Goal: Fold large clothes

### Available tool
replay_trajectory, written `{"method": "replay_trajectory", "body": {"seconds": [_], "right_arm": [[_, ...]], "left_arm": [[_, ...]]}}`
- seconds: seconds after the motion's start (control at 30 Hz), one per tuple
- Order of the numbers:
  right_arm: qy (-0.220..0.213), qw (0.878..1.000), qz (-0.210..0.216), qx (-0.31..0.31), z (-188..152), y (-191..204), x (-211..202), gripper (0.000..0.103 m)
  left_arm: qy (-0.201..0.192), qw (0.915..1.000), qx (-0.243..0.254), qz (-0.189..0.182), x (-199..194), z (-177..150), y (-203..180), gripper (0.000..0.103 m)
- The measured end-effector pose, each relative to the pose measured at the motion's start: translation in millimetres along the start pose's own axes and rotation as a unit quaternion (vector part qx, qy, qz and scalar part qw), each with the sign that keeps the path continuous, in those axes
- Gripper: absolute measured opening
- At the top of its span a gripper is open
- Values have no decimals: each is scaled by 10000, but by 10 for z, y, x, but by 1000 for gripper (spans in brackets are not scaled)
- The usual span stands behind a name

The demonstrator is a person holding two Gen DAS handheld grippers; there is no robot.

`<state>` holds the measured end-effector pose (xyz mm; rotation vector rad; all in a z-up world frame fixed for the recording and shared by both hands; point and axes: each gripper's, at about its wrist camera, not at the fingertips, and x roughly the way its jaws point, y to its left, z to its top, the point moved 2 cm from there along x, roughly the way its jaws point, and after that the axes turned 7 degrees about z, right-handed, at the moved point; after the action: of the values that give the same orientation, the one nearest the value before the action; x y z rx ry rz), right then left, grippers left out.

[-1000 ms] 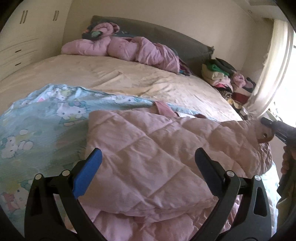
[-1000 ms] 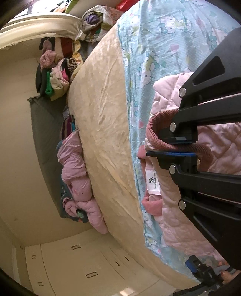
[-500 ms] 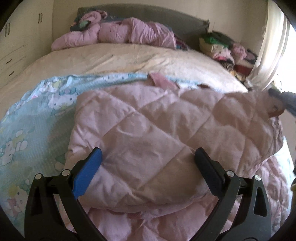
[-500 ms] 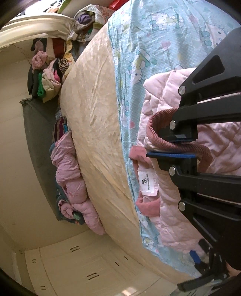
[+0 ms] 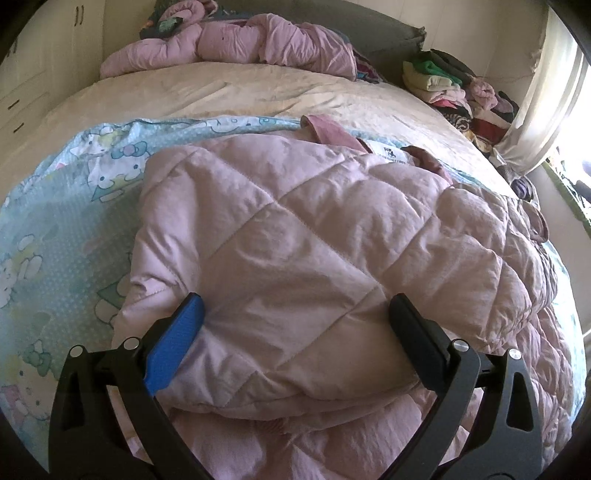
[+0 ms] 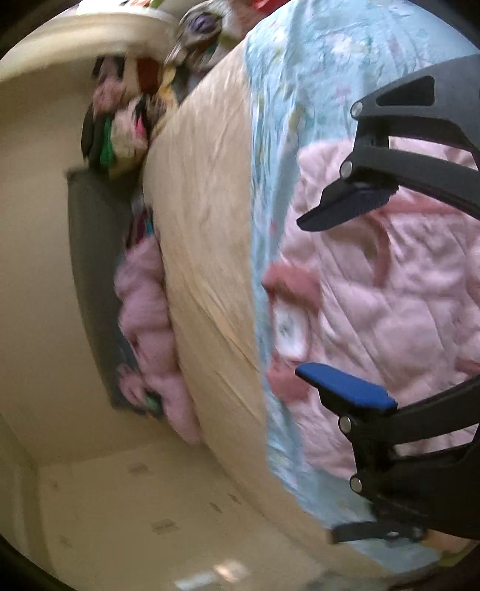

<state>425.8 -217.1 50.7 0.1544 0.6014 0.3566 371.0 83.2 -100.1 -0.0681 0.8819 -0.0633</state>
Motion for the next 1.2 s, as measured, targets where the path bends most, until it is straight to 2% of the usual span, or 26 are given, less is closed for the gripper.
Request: {"method": "replay_trajectory", "body": {"seconds": [0.1,0.23,0.37,0.47,0.57,0.6,0.87,1.2], "right_arm": [[468,9979,227,-390,-150,294,207,77],[981,9926,150,-696,-341,512,511,77],[1405,9883,46,-595,-476,492,754,79],[1756,9823,-131,-634,-622,436,911,87],[2020,9783,-134,-443,-785,320,1114,92],[2166,9752,-276,-348,-828,292,1153,93],[2070,9775,-289,-271,-968,240,1301,97],[1829,9823,-356,-185,-958,274,1236,98]], "left_arm": [[-1,10000,9,7,2,2,3,94],[-2,10000,6,3,2,0,1,94],[-18,10000,46,14,2,-7,0,94],[-19,10000,46,9,1,-10,-7,94],[-28,9999,99,43,6,-19,-20,94],[-35,9999,123,60,12,-26,-23,94],[-37,9998,165,106,69,-49,-31,94],[-102,9999,105,10,18,-25,-13,94]]}}
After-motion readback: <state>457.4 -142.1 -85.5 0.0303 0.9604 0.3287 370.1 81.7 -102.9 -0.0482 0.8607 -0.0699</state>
